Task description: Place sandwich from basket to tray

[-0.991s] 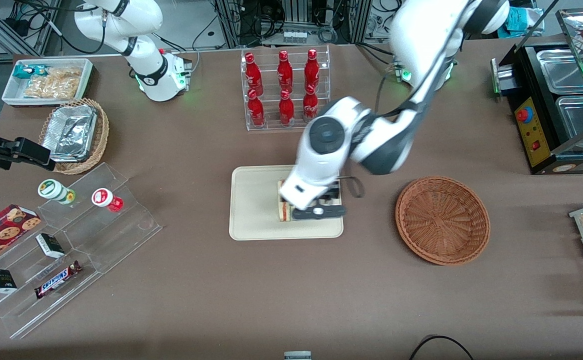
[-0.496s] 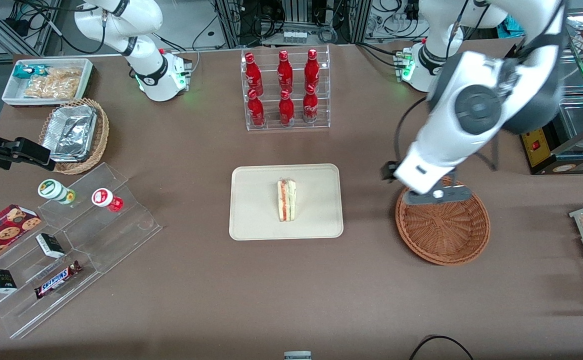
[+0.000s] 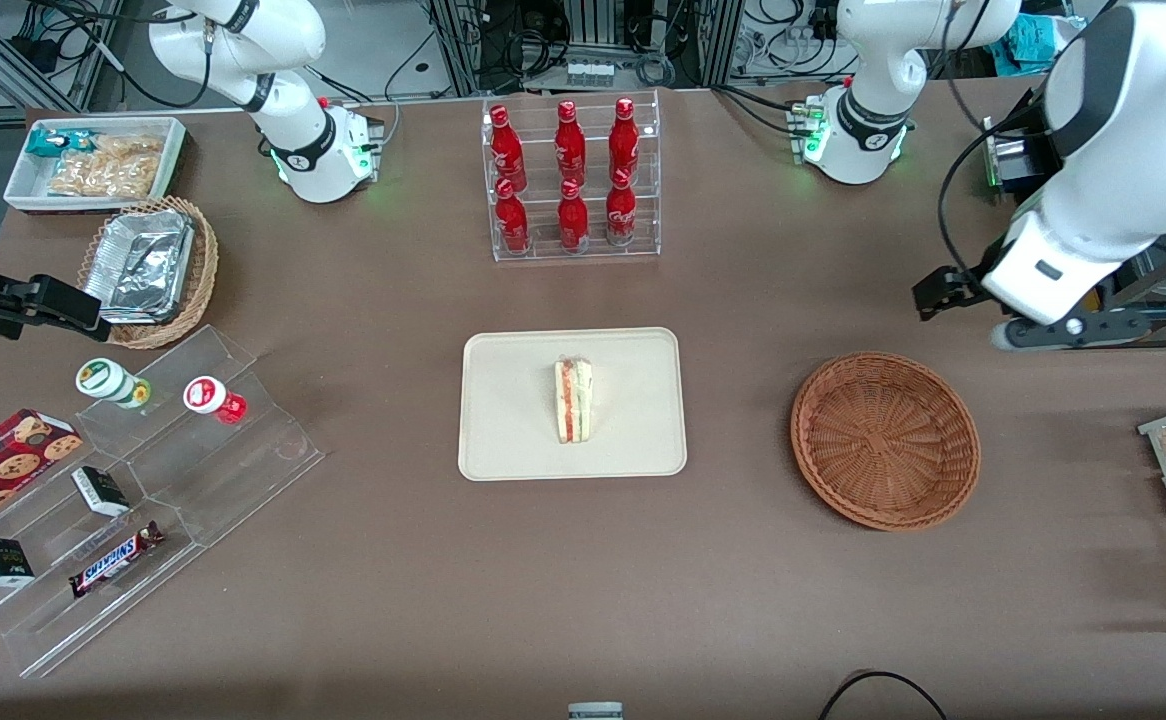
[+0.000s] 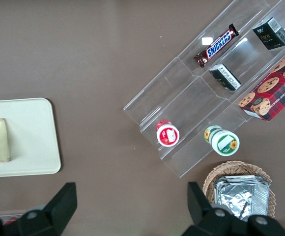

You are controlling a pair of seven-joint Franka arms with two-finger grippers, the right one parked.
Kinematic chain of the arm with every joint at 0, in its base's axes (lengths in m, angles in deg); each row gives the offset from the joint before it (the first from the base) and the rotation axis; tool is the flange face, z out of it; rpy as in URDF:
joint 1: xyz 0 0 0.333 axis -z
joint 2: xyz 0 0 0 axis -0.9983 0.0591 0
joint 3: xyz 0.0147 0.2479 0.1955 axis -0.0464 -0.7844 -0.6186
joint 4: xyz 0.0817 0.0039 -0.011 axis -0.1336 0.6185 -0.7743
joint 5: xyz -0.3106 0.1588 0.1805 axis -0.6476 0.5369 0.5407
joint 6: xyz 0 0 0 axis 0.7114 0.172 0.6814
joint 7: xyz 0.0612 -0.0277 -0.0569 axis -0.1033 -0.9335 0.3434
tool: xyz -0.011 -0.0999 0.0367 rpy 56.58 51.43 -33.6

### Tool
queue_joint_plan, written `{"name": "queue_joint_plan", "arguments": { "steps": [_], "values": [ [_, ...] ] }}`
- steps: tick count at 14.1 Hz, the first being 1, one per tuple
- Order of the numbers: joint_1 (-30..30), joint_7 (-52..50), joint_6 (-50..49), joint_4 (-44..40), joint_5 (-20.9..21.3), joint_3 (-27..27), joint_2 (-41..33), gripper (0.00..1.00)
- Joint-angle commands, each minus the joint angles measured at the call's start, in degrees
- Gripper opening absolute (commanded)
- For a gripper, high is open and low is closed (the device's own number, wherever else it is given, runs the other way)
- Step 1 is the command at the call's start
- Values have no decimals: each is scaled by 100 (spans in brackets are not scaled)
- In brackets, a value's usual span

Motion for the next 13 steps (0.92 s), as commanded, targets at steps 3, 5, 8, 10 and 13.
{"name": "queue_joint_plan", "arguments": {
  "steps": [3, 5, 8, 10, 13],
  "values": [
    [-110, 57, -168, -345, 20, -115, -32, 100],
    [-102, 39, -220, -512, 11, -115, -32, 100],
    [-93, -5, -352, -785, 2, -97, 29, 100],
    [-93, 39, -431, -864, -51, -106, 3, 100],
    [-67, 30, -440, -873, -42, -80, -23, 100]
  ]
}}
